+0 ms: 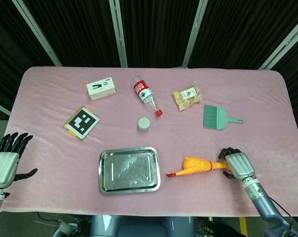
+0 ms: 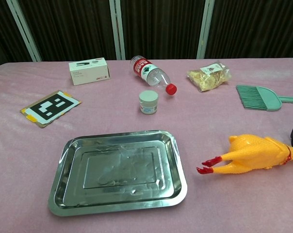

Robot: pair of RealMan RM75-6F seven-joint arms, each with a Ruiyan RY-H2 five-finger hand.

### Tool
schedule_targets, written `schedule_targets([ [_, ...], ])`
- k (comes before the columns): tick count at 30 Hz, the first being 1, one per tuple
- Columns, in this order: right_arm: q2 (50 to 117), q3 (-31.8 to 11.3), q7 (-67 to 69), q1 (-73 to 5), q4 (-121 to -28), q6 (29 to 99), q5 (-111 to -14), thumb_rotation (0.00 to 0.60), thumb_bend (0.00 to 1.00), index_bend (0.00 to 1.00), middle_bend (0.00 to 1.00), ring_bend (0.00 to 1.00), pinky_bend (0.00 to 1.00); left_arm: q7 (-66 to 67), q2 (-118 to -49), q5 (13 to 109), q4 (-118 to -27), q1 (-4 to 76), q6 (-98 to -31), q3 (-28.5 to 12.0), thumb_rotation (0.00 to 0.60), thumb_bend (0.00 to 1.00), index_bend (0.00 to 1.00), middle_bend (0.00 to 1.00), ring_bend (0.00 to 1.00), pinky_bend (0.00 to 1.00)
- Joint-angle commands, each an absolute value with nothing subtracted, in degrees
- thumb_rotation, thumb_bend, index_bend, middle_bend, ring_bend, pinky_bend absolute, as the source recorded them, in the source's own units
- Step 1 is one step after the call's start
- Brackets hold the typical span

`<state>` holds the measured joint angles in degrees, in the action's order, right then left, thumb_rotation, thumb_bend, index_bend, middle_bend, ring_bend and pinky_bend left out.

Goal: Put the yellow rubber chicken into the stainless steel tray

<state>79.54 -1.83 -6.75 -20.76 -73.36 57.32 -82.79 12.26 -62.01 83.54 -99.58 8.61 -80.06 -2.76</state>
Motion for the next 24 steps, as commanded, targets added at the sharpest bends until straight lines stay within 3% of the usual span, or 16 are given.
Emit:
schedule_targets([
  [1, 79.9, -1.8, -6.2, -20.9, -72.8, 57.2, -82.7, 0.600, 0.27, 0.40, 0.30, 0.24, 0.30, 12.0, -62.0, 83.5, -99.6, 8.6, -79.9, -2.6, 0.600, 0.00, 0.11, 0.08, 0.01, 0.01],
  [6, 80.2, -1.6, -4.9, -21.2, -72.6, 57.3, -82.9, 0.600, 0.30, 0.46, 0.36, 0.31, 0.38, 11.4, -61.7, 83.6, -99.6, 8.5, -80.0, -2.5, 0.600, 0.00, 0.11, 0.08, 0.01, 0.01],
  [12, 80.5, -1.8, -2.8, -21.5, -72.6, 58.7, -84.0, 0.600, 0.43, 0.50, 0.43, 0.41, 0.55, 10.6, -61.6, 83.7, -99.4, 8.4, -80.0, -2.3, 0.600, 0.00, 0.11, 0.08, 0.01, 0.01],
  [24, 78.2, -2.4, 4.5, -22.2, -74.5, 60.6, -85.6, 0.600, 0.66, 0.67, 0.57, 0.56, 0.73, 10.1, -61.6, 83.7, -99.1, 8.6, -79.7, -2.1, 0.600, 0.00, 0.11, 0.08, 0.01, 0.01],
])
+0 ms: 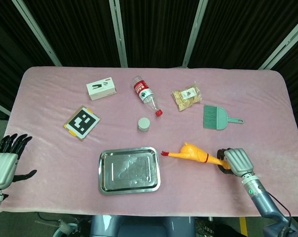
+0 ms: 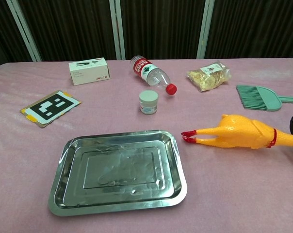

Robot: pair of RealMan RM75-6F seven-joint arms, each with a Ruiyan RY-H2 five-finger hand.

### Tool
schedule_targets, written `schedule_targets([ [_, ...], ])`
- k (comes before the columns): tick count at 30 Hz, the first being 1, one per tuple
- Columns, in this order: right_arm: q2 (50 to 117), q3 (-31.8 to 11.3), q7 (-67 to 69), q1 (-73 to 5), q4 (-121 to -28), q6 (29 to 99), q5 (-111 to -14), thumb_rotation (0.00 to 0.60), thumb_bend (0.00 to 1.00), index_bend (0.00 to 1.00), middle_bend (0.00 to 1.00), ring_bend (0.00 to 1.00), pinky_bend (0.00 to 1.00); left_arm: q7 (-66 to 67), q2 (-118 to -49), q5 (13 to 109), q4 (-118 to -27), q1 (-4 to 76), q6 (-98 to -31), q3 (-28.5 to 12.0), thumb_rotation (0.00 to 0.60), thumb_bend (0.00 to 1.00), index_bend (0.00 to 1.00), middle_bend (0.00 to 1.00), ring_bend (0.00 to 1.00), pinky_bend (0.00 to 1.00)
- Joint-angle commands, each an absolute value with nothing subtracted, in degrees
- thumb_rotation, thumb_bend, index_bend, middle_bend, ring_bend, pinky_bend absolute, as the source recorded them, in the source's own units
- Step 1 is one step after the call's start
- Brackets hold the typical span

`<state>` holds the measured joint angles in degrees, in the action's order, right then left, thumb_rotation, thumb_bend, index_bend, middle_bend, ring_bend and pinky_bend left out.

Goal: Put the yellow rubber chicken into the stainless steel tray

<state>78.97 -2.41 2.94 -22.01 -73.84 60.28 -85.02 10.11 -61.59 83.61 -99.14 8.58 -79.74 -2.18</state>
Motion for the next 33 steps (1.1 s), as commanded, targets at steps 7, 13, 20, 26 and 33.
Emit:
schedule_targets([
  [7, 74.9, -1.8, 12.2, -23.0, -77.6, 61.4, -88.3, 0.600, 0.67, 0.75, 0.63, 0.62, 0.79, 9.7, -61.5, 84.3, -99.4, 9.1, -79.2, -2.0, 0.600, 0.00, 0.11, 0.09, 0.01, 0.01],
  [13, 71.5, -1.2, 23.8, -24.1, -80.6, 62.4, -91.4, 0.600, 0.68, 0.79, 0.65, 0.64, 0.82, 9.7, -60.7, 86.4, -101.0, 10.3, -78.3, -1.9, 0.600, 0.00, 0.11, 0.10, 0.01, 0.01],
  [20, 69.6, -0.4, 35.4, -25.3, -81.0, 63.7, -94.1, 0.600, 0.69, 0.80, 0.66, 0.65, 0.82, 10.9, -59.8, 89.4, -104.2, 12.5, -77.5, -2.6, 0.600, 0.00, 0.11, 0.10, 0.02, 0.01],
  [26, 69.5, -0.1, 40.8, -26.3, -81.1, 65.6, -96.7, 0.600, 0.69, 0.81, 0.66, 0.65, 0.82, 12.6, -59.8, 90.3, -107.2, 15.6, -75.1, -4.2, 0.600, 0.00, 0.11, 0.10, 0.02, 0.01],
  [33, 69.8, 0.1, 42.8, -28.1, -82.7, 66.6, -99.0, 0.600, 0.71, 0.81, 0.67, 0.66, 0.83, 15.9, -61.1, 89.6, -113.0, 21.9, -66.6, -5.7, 0.600, 0.00, 0.10, 0.09, 0.02, 0.01],
])
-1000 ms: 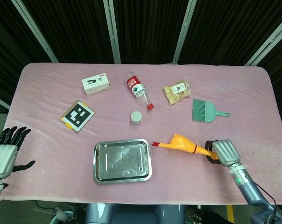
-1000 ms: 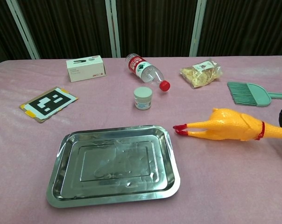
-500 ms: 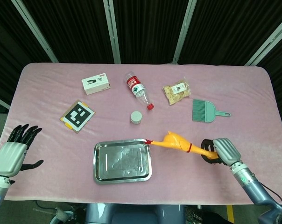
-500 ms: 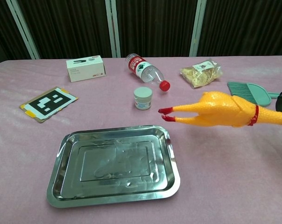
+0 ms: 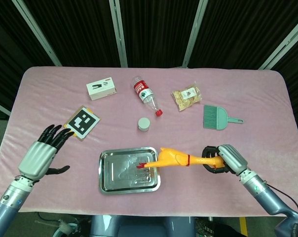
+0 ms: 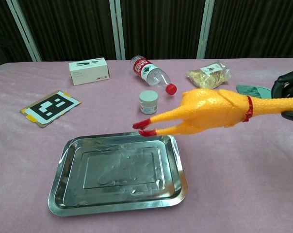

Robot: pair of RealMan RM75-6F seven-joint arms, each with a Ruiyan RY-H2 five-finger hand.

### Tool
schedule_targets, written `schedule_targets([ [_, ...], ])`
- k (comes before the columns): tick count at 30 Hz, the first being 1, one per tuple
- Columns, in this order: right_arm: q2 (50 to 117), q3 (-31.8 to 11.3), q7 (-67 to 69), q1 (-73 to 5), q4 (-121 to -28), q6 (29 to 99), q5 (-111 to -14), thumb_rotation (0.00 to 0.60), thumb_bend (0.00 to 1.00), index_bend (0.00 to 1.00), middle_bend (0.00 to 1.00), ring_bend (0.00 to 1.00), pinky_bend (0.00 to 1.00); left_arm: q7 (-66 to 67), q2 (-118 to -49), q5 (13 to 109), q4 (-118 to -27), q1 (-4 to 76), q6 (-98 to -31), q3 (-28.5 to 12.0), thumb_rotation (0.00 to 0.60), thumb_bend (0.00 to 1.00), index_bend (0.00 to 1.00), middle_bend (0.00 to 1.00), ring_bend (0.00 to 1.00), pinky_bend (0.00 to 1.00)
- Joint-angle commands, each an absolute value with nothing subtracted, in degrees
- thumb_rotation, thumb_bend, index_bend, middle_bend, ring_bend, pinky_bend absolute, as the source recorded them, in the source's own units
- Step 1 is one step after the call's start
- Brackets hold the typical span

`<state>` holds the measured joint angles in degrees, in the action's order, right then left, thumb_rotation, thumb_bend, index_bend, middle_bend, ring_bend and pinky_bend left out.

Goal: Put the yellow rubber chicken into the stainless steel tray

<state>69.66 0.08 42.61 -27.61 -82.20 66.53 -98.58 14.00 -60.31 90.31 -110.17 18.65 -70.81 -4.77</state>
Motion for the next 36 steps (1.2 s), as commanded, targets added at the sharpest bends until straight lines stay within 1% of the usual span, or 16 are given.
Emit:
schedule_targets([
  [1, 69.9, 0.1, 42.8, -28.3, -83.0, 66.5, -99.1, 0.600, 0.71, 0.81, 0.67, 0.66, 0.83, 16.6, -61.4, 88.9, -113.7, 23.0, -65.1, -6.2, 0.600, 0.00, 0.10, 0.09, 0.02, 0.01],
  [5, 70.6, 0.0, 42.5, -29.2, -84.1, 66.1, -99.1, 0.600, 0.72, 0.82, 0.67, 0.66, 0.83, 20.2, -63.9, 85.3, -115.2, 27.5, -59.4, -8.1, 0.600, 0.00, 0.10, 0.09, 0.02, 0.01],
  [7, 70.9, -0.2, 42.6, -29.6, -84.5, 65.5, -98.4, 0.600, 0.72, 0.82, 0.67, 0.66, 0.83, 22.1, -65.5, 83.3, -115.6, 29.5, -57.6, -9.2, 0.600, 0.00, 0.09, 0.08, 0.02, 0.01],
  [13, 71.7, -1.5, 42.3, -30.6, -85.5, 64.1, -95.7, 0.600, 0.74, 0.82, 0.68, 0.67, 0.83, 29.1, -71.9, 78.5, -116.3, 34.1, -56.6, -12.3, 0.600, 0.00, 0.07, 0.08, 0.02, 0.01],
  [18, 72.3, -3.1, 41.2, -31.3, -86.4, 62.7, -92.4, 0.600, 0.74, 0.83, 0.68, 0.67, 0.84, 33.5, -77.4, 74.6, -116.2, 37.2, -55.9, -13.0, 0.600, 0.00, 0.07, 0.07, 0.02, 0.01],
  [27, 73.2, -5.6, 40.0, -32.6, -87.7, 60.1, -87.3, 0.600, 0.75, 0.84, 0.69, 0.68, 0.85, 38.6, -84.8, 68.2, -113.9, 41.4, -56.5, -13.9, 0.600, 0.00, 0.07, 0.07, 0.02, 0.01],
  [32, 73.1, -6.0, 39.8, -32.9, -88.5, 59.3, -86.1, 0.600, 0.75, 0.84, 0.69, 0.68, 0.85, 42.6, -89.9, 66.7, -111.3, 43.2, -59.6, -14.5, 0.600, 0.00, 0.10, 0.08, 0.02, 0.01],
  [36, 73.0, -5.9, 39.9, -32.9, -89.1, 59.0, -85.9, 0.600, 0.75, 0.85, 0.69, 0.68, 0.85, 45.2, -93.6, 65.4, -109.3, 44.4, -62.5, -15.4, 0.600, 0.01, 0.11, 0.10, 0.06, 0.03],
])
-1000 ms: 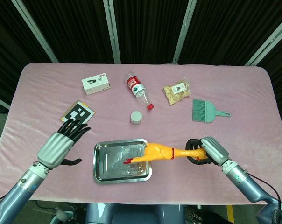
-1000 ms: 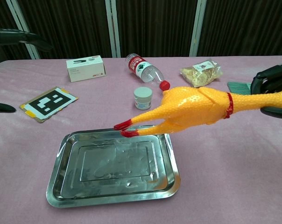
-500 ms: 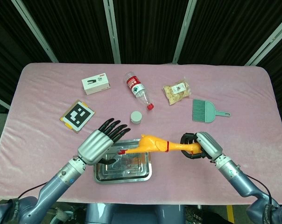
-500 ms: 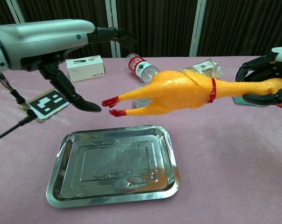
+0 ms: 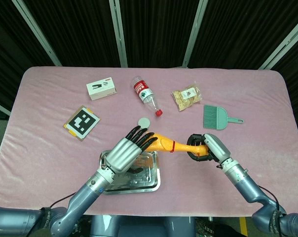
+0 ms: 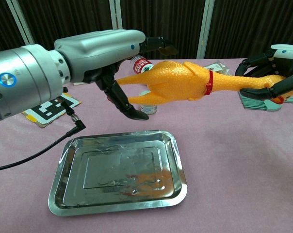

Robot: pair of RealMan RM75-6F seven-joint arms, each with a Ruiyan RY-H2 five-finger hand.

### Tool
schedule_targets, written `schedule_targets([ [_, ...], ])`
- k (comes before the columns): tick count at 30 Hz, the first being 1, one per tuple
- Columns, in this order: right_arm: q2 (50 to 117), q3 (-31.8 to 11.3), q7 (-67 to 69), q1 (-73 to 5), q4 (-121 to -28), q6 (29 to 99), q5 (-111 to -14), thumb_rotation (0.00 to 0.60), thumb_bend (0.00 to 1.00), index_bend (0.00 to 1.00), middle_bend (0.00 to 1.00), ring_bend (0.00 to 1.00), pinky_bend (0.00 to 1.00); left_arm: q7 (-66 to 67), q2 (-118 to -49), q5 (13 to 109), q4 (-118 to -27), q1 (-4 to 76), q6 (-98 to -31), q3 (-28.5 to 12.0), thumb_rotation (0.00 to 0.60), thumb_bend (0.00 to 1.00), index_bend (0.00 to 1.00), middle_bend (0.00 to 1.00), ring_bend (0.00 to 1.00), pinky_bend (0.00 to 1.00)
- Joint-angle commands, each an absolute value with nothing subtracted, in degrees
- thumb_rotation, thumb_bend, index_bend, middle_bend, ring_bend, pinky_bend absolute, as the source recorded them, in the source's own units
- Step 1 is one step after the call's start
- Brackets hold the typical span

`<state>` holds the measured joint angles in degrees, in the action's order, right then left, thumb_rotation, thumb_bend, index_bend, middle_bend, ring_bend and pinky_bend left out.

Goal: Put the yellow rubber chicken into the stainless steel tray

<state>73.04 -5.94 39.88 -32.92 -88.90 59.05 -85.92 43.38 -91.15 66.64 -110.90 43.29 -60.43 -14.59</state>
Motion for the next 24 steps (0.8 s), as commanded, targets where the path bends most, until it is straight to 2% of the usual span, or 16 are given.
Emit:
schedule_targets([
  [1, 72.9, -5.8, 39.9, -33.0, -89.1, 59.0, -86.0, 0.600, 0.75, 0.85, 0.69, 0.68, 0.85, 45.5, -94.4, 64.8, -109.0, 44.7, -62.9, -15.8, 0.600, 0.01, 0.11, 0.10, 0.06, 0.03],
  [7, 72.7, -5.5, 40.1, -32.7, -89.5, 59.3, -86.4, 0.600, 0.75, 0.85, 0.70, 0.69, 0.85, 46.0, -96.3, 62.5, -108.0, 45.8, -64.3, -16.8, 0.600, 0.04, 0.12, 0.12, 0.08, 0.04],
  [12, 72.3, -5.2, 40.5, -32.5, -89.8, 59.7, -86.8, 0.600, 0.76, 0.86, 0.70, 0.69, 0.85, 46.0, -97.3, 60.3, -107.0, 46.6, -64.8, -17.3, 0.600, 0.11, 0.15, 0.16, 0.14, 0.12],
  [18, 71.9, -4.7, 40.8, -32.3, -90.1, 60.0, -87.5, 0.600, 0.76, 0.86, 0.70, 0.69, 0.85, 46.7, -98.4, 58.4, -106.0, 47.9, -65.1, -18.1, 0.600, 0.13, 0.17, 0.17, 0.15, 0.12],
  [24, 71.3, -4.2, 41.5, -32.2, -90.1, 60.1, -88.0, 0.600, 0.76, 0.86, 0.70, 0.69, 0.85, 48.1, -99.8, 56.1, -105.3, 49.6, -66.0, -18.8, 0.600, 0.24, 0.22, 0.23, 0.20, 0.14],
])
